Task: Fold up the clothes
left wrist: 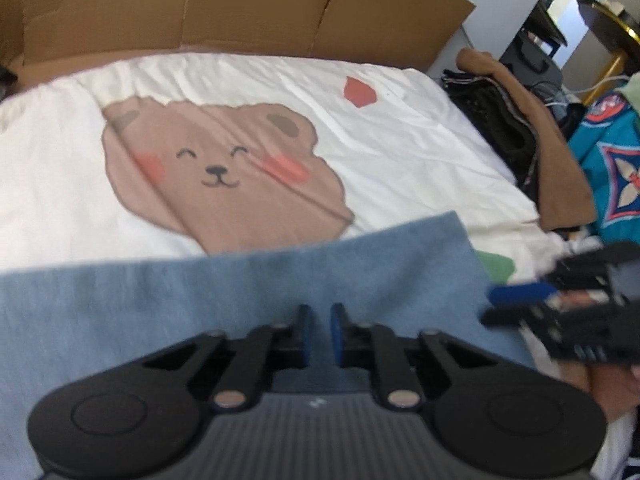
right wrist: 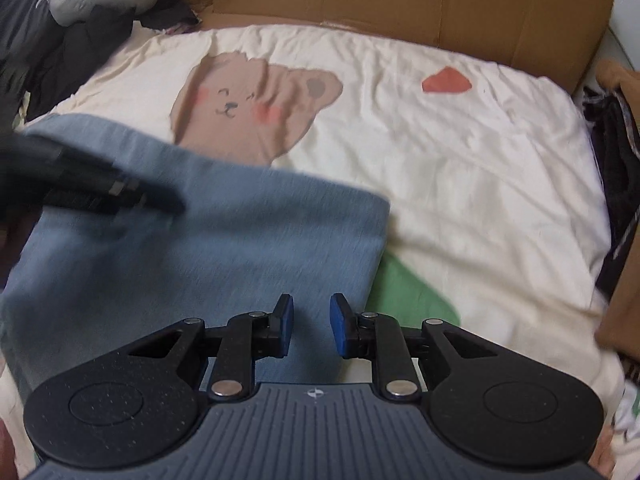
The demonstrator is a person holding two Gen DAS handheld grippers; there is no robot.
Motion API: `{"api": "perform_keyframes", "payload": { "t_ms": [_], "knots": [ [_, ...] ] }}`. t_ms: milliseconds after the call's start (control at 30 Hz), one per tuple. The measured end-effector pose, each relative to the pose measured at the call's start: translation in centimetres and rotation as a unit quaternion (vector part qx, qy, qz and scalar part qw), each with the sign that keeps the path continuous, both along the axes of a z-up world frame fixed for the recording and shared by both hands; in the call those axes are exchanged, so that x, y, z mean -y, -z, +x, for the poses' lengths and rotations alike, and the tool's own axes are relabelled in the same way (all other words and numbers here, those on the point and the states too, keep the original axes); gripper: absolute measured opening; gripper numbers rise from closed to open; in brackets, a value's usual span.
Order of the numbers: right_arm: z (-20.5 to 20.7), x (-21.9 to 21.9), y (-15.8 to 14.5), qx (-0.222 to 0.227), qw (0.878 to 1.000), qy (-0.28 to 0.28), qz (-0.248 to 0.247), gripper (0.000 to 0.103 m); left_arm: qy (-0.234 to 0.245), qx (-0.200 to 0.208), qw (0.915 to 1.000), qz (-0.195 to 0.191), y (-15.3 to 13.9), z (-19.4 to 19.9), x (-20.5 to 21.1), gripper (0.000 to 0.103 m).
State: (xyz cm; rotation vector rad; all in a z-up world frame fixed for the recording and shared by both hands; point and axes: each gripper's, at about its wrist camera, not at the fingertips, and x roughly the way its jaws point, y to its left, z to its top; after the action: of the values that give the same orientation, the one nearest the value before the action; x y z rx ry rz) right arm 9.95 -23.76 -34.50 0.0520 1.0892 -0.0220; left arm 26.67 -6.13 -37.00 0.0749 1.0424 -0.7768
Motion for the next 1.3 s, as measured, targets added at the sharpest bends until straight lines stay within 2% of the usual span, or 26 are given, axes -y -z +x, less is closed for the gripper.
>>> {"api": "perform_keyframes", "payload": {
  "t_ms": [100, 267, 467, 567, 733, 900, 1033, 1133, 1200, 1300],
  "knots": [
    [-1.8, -1.0, 0.2, -0.002, 1.0, 0.003, -0.012, 0.027, -0.002, -0.015, 0.9999, -0.006, 0.5, 1.5, -0.2, 0.003],
    [-4.8, -1.9, 0.0, -0.016, 0.999, 0.03, -0.012, 0.027, 0.002, 0.006, 0.9998, 0.019, -0.2, 1.8, 0.8, 0.003],
    [-8.1, -2.5, 0.4, -0.051, 0.998, 0.04, -0.016, 0.028, 0.002, -0.011, 0.9993, 0.036, -1.4, 1.6, 0.5, 0.004],
    [-9.4, -2.6, -0.1, -0.07, 0.997, 0.04, -0.017, 0.028, 0.018, -0.011, 0.9995, 0.025, -2.7, 0.1, -0.1, 0.007],
    [-9.7, -3.0, -0.9, -0.063, 0.997, 0.04, -0.015, 0.028, 0.062, -0.004, 0.9978, 0.022, -3.8, -4.1, -0.4, 0.01],
    [-9.8, -3.9, -0.8, -0.057, 0.998, 0.031, -0.006, 0.028, 0.071, -0.025, 0.9971, 0.012, -3.1, -7.5, -0.4, 0.01],
    [-9.9, -4.7, -0.7, -0.052, 0.998, 0.024, 0.002, 0.028, 0.076, -0.044, 0.9959, 0.024, -2.2, -9.5, -0.4, 0.01],
    [-10.9, -5.0, 0.1, -0.066, 0.998, 0.024, 0.004, 0.028, 0.088, -0.059, 0.9937, 0.037, -1.4, -10.9, -0.7, 0.011],
    [-11.5, -4.6, 0.6, -0.077, 0.996, 0.038, 0.015, 0.028, 0.098, -0.064, 0.9922, 0.042, -1.1, -11.8, -1.0, 0.015],
    [-11.8, -4.0, 0.6, -0.088, 0.994, 0.062, 0.035, 0.028, 0.096, -0.072, 0.9917, 0.046, -0.9, -12.7, -1.6, 0.015]
  ]
}}
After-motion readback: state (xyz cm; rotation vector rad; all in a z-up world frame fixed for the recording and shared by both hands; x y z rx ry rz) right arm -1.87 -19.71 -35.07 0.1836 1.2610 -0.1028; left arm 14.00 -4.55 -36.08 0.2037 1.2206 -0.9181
